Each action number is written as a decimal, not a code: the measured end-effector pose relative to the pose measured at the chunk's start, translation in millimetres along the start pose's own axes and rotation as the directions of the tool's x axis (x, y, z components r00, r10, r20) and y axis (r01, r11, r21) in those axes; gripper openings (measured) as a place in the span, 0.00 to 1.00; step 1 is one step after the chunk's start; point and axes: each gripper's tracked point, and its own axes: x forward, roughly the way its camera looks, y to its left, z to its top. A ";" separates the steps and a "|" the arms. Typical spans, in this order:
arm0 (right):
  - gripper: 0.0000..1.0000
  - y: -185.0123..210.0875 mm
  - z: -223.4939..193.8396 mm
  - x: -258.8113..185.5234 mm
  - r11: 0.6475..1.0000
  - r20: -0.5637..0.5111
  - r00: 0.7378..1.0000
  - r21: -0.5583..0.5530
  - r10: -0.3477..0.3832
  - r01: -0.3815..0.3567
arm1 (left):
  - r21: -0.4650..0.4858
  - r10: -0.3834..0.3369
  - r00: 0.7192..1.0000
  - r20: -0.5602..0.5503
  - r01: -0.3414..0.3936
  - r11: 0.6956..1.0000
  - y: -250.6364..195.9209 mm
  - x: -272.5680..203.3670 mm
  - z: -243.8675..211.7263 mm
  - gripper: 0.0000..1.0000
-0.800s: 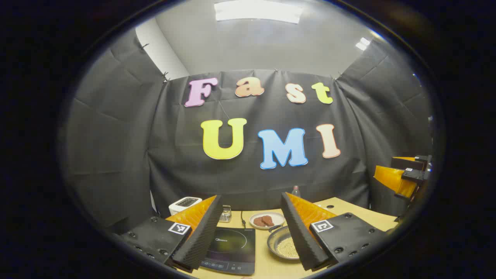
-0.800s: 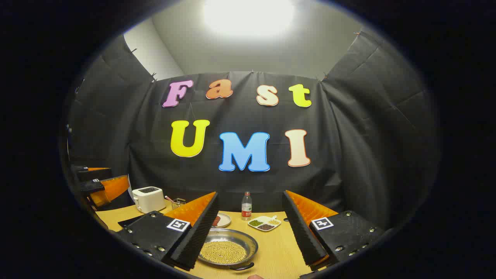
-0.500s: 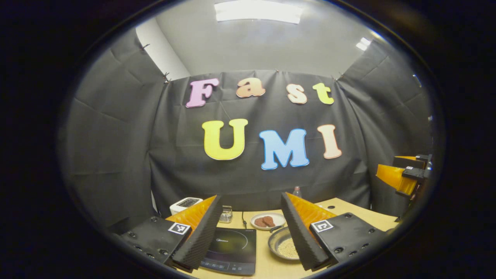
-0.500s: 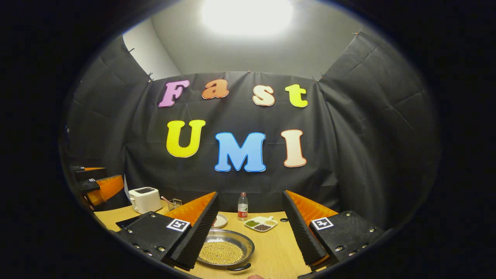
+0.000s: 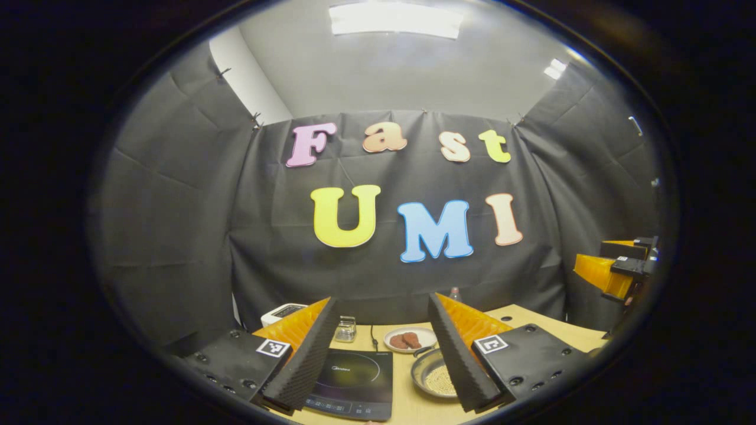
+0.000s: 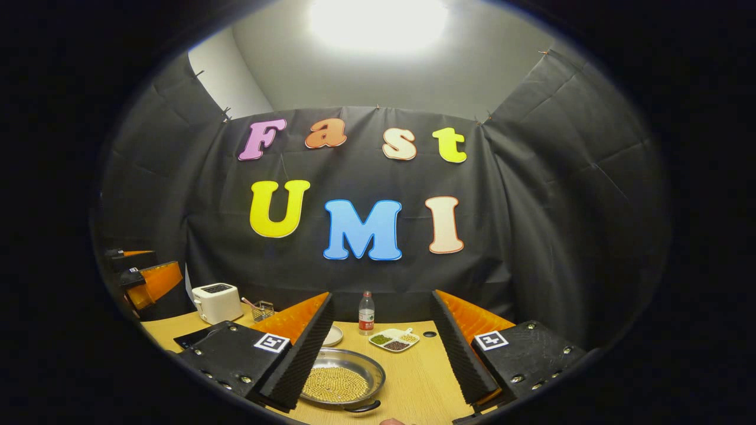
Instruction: First push the handle of the pot to place it horizontally, then grasp the pot with both hands and set it on the induction cooktop.
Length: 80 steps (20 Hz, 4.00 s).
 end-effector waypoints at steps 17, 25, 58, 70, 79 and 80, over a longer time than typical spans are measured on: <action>0.72 20.6 -10.7 8.4 1.000 -0.047 0.999 0.004 -0.007 0.007 | -0.001 0.007 1.000 0.005 -0.007 1.000 32.3 2.3 -8.4 0.97; 0.14 57.9 -33.4 15.4 0.999 -0.104 0.994 0.028 0.019 -0.016 | 0.004 -0.006 1.000 0.013 0.006 1.000 61.1 6.9 -12.4 0.97; 0.04 101.2 -268.4 -29.2 0.832 -0.693 0.547 0.139 0.470 -0.538 | 0.025 0.033 0.997 -0.073 -0.031 0.999 30.5 62.1 -46.0 1.00; 0.04 89.2 -321.5 -24.7 0.792 -0.795 0.387 0.181 0.467 -0.583 | 0.038 0.103 0.989 -0.108 -0.099 0.994 19.5 78.4 -59.3 1.00; 0.01 62.2 -325.7 -11.8 0.806 -0.810 0.387 0.168 0.441 -0.567 | 0.027 0.100 0.988 -0.115 -0.097 0.995 -3.9 95.0 -68.4 1.00; 0.01 58.8 -325.6 -11.2 0.812 -0.811 0.390 0.167 0.436 -0.560 | 0.023 0.096 0.989 -0.116 -0.094 0.995 -8.1 96.6 -68.7 1.00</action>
